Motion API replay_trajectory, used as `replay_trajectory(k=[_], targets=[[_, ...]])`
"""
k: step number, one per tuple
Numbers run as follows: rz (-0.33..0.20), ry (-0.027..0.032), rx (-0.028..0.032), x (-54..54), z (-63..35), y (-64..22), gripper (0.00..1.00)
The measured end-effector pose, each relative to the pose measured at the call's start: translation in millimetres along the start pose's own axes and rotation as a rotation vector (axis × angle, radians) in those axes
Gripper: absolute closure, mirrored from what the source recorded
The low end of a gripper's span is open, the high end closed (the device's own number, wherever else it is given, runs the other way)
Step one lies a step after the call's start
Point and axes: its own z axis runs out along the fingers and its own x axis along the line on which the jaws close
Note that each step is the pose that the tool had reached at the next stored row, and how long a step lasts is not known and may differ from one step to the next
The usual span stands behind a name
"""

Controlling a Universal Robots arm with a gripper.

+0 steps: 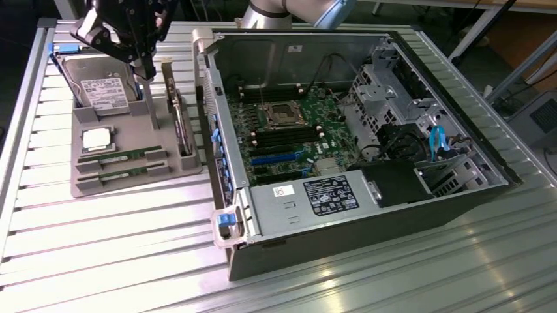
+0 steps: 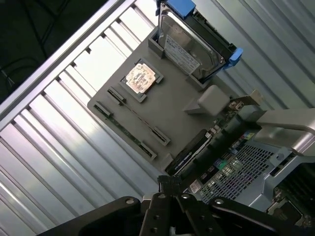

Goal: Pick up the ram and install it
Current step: 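Pick up the ram and move it above insertion slot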

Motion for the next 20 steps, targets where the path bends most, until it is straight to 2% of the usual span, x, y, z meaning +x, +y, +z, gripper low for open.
replay_trajectory(k=[5, 8, 18, 19, 20], targets=[[-0.034, 0.0021, 0.0003, 0.0, 0.0, 0.0, 0.90], [-0.071, 0.0036, 0.0000, 0.0, 0.0, 0.0, 0.90], [-0.225, 0.0104, -0.0011, 0.0, 0.0, 0.0, 0.90], [-0.288, 0.0136, -0.0012, 0.0, 0.0, 0.0, 0.90], [-0.301, 0.0142, -0.0012, 0.0, 0.0, 0.0, 0.90]])
